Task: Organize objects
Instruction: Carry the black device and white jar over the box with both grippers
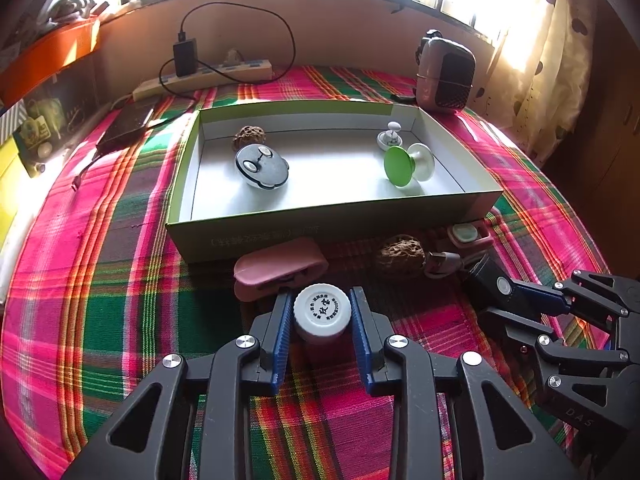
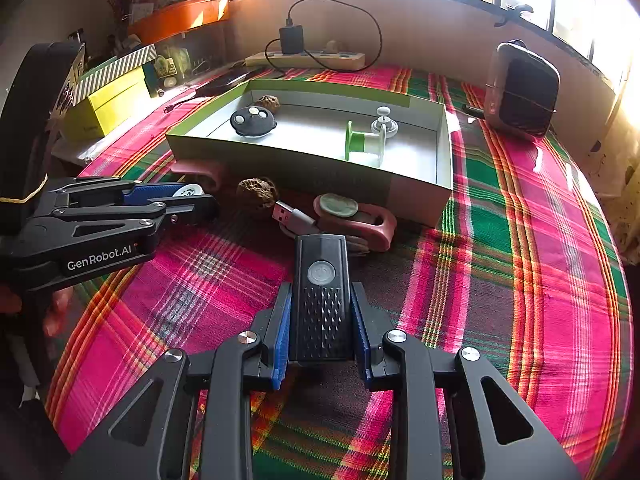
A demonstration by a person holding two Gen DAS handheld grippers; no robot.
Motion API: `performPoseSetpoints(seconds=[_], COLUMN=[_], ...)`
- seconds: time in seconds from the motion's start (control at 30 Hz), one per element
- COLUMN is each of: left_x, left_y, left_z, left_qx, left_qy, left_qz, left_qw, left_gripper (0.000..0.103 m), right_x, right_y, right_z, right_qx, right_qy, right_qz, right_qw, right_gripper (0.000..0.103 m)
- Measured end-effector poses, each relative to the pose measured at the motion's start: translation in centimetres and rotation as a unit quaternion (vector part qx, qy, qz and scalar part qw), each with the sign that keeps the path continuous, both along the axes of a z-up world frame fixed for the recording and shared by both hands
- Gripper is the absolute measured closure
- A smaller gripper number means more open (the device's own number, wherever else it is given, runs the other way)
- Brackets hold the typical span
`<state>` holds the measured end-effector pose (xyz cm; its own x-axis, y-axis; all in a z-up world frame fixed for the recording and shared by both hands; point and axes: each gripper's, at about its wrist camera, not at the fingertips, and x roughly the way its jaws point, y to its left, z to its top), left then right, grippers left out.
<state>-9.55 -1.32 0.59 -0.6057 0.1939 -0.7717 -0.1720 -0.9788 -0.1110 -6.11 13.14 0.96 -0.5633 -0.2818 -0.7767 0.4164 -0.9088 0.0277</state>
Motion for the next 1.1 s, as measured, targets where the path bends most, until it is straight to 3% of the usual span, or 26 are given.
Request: performPoseSetpoints(seconds=[0.6,1.1], left_x=[0.4,0.4], left_y=[-0.2,-0.2], left_z=[0.4,3.3], left_qx=[-0.008,0.004], left_qy=[0.005,0.035], left_qz=[-0.002,-0.011], left_qw=[1.0,0.9993], left_gripper=[0.078,0.078], right_x=[-0.2,-0.6], right_y=[0.3,0.5], right_z=[0.0,2.7], right_qx=[0.001,-0.014], right_qy=[0.0,0.022], right_qz=[-0.001,-0.004], right_qw=[1.0,1.0], right_gripper=[0.075,0.075])
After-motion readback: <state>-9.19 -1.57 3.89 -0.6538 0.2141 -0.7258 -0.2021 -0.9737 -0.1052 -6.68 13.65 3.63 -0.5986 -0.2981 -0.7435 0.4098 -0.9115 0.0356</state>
